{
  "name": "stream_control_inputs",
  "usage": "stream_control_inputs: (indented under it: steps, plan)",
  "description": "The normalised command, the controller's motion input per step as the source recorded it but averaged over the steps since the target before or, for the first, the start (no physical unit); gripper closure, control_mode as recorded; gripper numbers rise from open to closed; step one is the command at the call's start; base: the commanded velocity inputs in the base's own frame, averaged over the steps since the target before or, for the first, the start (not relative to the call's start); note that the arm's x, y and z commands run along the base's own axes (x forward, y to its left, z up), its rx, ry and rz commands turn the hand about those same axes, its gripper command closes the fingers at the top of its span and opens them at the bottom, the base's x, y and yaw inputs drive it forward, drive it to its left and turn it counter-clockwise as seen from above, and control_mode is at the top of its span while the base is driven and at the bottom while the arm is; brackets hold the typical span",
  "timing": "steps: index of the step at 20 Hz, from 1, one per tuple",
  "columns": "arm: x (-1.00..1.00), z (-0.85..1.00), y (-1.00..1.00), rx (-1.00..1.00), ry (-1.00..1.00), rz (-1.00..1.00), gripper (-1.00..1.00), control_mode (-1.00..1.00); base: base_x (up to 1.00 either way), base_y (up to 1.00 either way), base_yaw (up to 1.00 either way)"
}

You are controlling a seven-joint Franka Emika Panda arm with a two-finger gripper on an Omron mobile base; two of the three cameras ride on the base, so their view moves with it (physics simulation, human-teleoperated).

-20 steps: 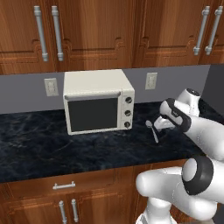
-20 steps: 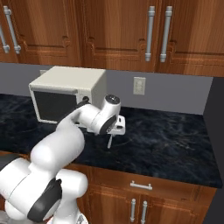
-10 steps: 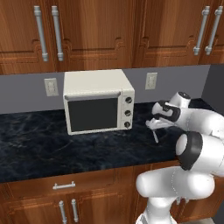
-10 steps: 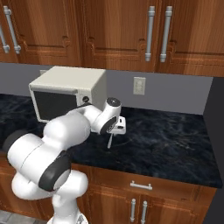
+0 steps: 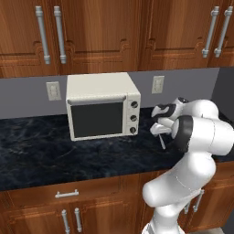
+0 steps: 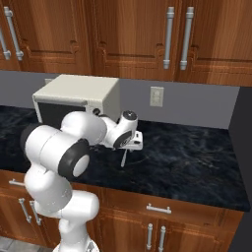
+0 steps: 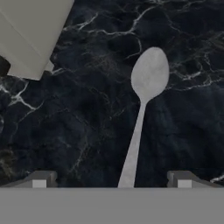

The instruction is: Take the fork and place it on the left side of the plate. Then take the spoon and place it on the right side of the plate. Make sure they're directly next to the plate.

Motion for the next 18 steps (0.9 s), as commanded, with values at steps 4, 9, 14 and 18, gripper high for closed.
stream_control_inputs:
  steps: [4, 9, 14, 18]
  plan:
    - [0.42, -0.25, -0.04, 0.00, 0.03, 0.00, -1.00, -1.00, 0.00, 0.00, 0.00]
    - [0.35, -0.31, -0.10, 0.00, 0.02, 0.00, -1.00, -1.00, 0.00, 0.00, 0.00]
    - [0.28, -0.35, -0.12, 0.00, 0.02, 0.00, -1.00, -1.00, 0.00, 0.00, 0.00]
    - [0.28, -0.35, -0.04, 0.00, 0.02, 0.00, -1.00, -1.00, 0.00, 0.00, 0.00]
